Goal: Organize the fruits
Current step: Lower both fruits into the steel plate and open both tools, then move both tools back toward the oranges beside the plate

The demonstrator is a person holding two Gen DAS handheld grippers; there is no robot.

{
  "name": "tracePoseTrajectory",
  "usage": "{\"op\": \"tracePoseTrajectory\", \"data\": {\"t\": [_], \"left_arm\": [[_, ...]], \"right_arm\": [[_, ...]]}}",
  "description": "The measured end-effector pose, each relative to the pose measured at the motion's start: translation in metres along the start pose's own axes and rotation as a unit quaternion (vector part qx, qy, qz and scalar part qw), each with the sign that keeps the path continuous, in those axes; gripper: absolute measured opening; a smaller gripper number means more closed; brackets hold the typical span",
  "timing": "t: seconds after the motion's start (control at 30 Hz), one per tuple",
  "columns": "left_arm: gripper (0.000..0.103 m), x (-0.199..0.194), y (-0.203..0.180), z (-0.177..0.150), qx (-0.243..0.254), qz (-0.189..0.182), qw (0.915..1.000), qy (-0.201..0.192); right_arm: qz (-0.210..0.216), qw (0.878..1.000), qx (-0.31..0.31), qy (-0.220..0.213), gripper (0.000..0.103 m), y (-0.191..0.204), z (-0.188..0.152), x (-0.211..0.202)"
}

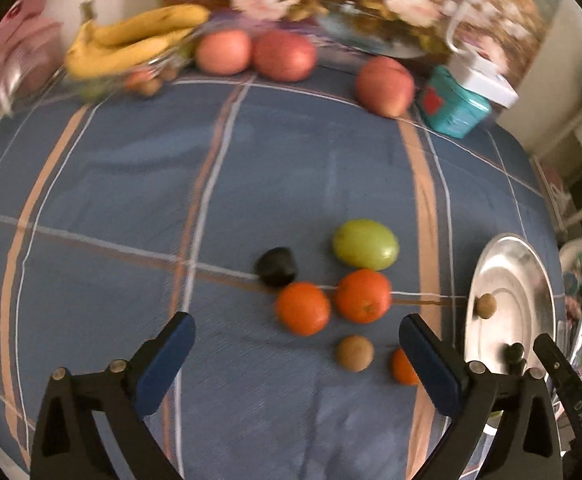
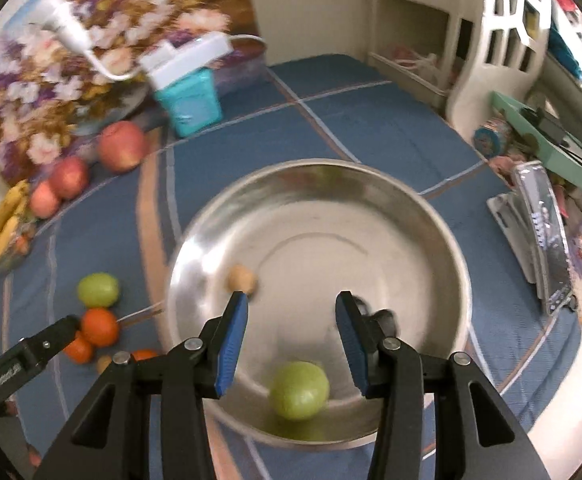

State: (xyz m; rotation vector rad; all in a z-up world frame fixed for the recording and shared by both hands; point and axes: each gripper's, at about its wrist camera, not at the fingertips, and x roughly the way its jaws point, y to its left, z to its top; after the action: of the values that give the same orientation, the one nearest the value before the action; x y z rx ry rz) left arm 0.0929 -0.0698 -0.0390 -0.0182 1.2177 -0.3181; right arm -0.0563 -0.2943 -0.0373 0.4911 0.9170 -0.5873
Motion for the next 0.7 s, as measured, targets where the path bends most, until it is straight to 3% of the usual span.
{"op": "tracePoseTrajectory", "data": {"t": [0.23, 0.33, 0.37, 0.4, 0.47, 0.53, 0.57, 0.7], "left_arm": [[0.103, -0.01, 0.016, -0.016, -0.014, -0.003, 0.9999, 0.003], [0.103, -0.014, 0.021, -0.022, -0.017, 0.001, 0.9999, 0.004], [0.103, -0.015, 0.022, -0.022, -0.019, 0.004, 0.9998, 0.002], [0.103, -0.017, 0.027, -0.023, -0.024, 0.01, 0.9997, -0.002], [0.103, -0.021, 0.037, -0.023, -0.034, 0.022, 0.9991, -0.009], [0.103, -0.023, 0.046, -0.022, -0.047, 0.032, 0.9983, -0.016], [0.103, -0.024, 0.051, -0.022, -0.053, 0.035, 0.9978, -0.019], [0.103, -0.031, 0.069, -0.018, -0.072, 0.052, 0.9955, -0.032]], "right_arm": [[-0.002, 1.0, -0.008, 0.008, 0.047, 0.018, -0.005, -0.012], [0.016, 0.999, -0.029, 0.016, 0.047, 0.029, -0.011, -0.011], [0.021, 0.999, -0.037, 0.025, 0.052, 0.035, -0.014, -0.01], [0.021, 0.998, -0.042, 0.03, 0.065, 0.039, -0.015, -0.008], [0.013, 0.998, -0.051, 0.026, 0.079, 0.046, -0.016, -0.01], [0.013, 0.998, -0.057, 0.017, 0.088, 0.053, -0.017, -0.014], [0.015, 0.998, -0.056, 0.015, 0.097, 0.056, -0.018, -0.016], [0.018, 0.998, -0.046, 0.027, 0.101, 0.065, -0.021, -0.016]]}}
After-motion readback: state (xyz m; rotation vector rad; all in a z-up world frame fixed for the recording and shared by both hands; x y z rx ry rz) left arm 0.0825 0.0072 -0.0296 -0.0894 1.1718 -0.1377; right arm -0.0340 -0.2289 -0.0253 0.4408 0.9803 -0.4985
